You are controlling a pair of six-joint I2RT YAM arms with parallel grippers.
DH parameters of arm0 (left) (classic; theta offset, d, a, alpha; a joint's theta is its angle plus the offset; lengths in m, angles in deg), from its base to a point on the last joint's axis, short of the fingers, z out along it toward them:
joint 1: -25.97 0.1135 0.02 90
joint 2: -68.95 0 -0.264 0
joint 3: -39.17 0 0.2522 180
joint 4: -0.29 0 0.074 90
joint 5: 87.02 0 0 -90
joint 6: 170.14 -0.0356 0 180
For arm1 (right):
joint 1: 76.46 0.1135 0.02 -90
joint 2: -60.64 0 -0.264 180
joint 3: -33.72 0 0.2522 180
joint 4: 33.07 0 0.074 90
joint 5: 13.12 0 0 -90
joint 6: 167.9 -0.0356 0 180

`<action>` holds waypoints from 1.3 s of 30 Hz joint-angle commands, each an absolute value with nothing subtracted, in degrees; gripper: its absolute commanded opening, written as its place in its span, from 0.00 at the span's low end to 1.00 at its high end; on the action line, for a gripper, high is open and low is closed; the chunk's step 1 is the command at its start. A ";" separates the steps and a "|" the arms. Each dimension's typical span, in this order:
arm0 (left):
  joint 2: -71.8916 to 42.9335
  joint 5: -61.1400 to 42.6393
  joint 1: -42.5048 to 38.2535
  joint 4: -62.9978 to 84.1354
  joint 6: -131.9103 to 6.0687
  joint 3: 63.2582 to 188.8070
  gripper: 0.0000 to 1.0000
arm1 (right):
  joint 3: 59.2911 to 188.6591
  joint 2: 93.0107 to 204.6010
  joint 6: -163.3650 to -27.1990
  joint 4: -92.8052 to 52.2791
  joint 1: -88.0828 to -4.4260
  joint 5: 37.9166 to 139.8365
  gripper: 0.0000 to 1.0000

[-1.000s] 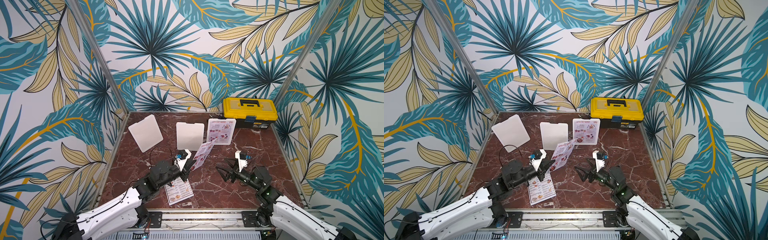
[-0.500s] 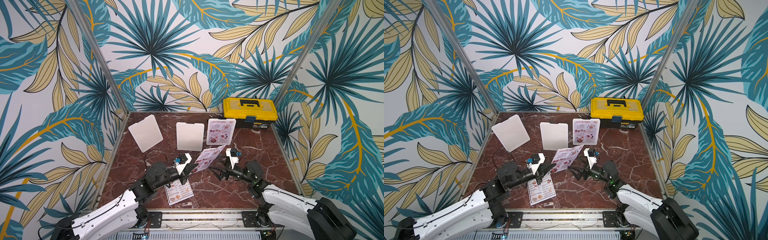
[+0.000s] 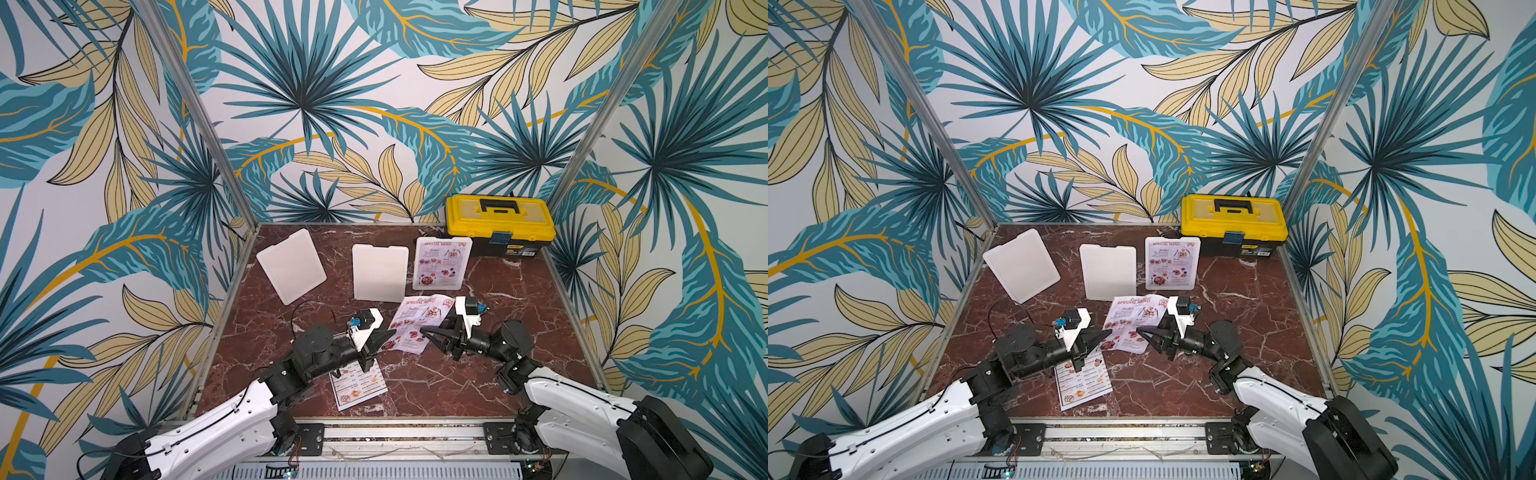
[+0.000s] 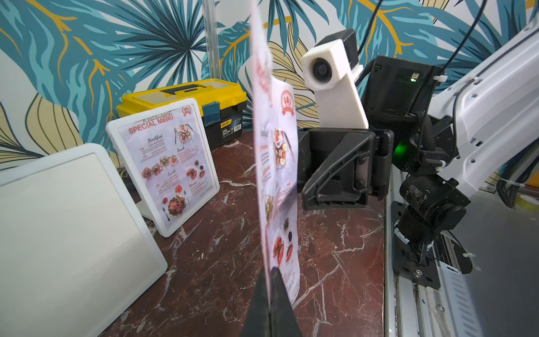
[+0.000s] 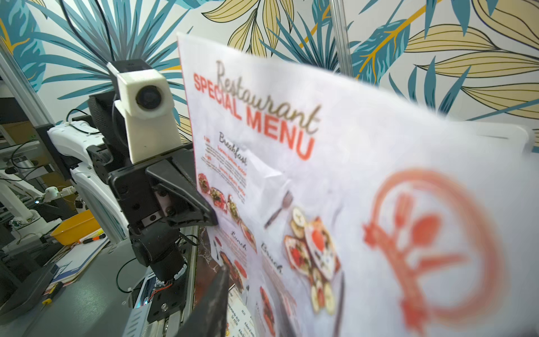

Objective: Insert the menus into the narrow rack
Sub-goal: Pick up the menu from the center of the board, then insert the menu into the narrow rack.

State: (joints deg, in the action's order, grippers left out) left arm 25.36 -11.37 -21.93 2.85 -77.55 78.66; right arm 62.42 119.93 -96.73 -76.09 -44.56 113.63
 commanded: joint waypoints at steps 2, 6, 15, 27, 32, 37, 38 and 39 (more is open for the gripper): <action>26.74 -9.57 -21.58 1.75 -76.64 77.41 0.03 | 61.13 118.68 -96.26 -76.94 -44.47 115.46 0.22; 27.45 -7.95 -21.62 1.47 -76.09 76.94 0.22 | 61.19 117.75 -95.89 -75.22 -44.49 114.12 0.00; 27.77 -16.88 -18.40 -3.44 -73.14 74.56 0.46 | 62.96 113.08 -98.84 -75.51 -44.53 112.83 0.00; 27.66 -20.84 -12.91 -5.81 -70.41 72.87 0.20 | 68.03 116.86 -98.84 -75.92 -44.54 113.34 0.00; 28.30 -19.13 -12.52 -5.81 -69.77 72.88 0.13 | 69.37 118.29 -98.38 -75.31 -44.55 113.36 0.00; 27.04 -15.95 -12.08 -5.81 -69.57 73.47 0.04 | 70.67 119.67 -97.92 -74.04 -44.61 111.38 0.10; 26.58 -15.54 -11.77 -5.81 -69.66 73.81 0.03 | 71.00 119.91 -97.77 -73.83 -44.62 110.96 0.13; 25.95 -15.27 -11.45 -5.81 -69.76 74.27 0.02 | 71.57 120.12 -97.47 -73.42 -44.65 110.54 0.16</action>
